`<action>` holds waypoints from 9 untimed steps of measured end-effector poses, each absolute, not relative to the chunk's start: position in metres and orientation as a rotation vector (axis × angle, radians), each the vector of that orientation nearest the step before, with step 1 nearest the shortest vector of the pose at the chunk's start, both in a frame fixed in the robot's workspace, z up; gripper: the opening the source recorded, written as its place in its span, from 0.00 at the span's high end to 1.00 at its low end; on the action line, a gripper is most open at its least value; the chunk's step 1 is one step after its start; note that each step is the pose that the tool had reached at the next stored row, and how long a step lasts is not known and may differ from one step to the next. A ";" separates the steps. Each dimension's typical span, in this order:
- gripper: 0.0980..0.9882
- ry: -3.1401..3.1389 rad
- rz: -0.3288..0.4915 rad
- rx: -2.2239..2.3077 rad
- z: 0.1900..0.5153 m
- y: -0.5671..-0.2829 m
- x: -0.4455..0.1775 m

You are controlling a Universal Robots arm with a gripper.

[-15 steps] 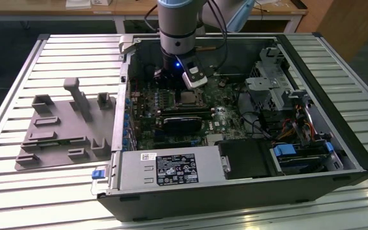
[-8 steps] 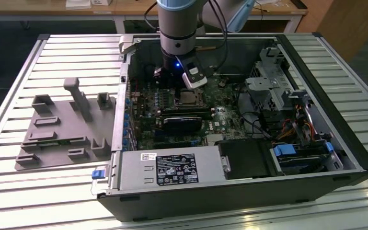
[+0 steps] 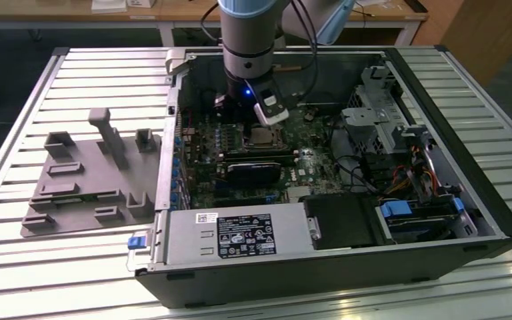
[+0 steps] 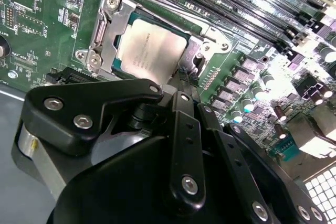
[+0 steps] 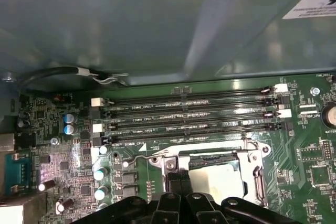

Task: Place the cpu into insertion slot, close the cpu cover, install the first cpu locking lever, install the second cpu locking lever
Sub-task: 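Close the cpu cover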

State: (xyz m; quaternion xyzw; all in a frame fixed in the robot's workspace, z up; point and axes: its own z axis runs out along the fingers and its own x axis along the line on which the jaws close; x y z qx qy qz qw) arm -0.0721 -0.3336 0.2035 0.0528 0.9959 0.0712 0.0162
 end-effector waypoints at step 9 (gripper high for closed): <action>1.00 3.094 0.283 0.165 0.203 -0.339 -0.070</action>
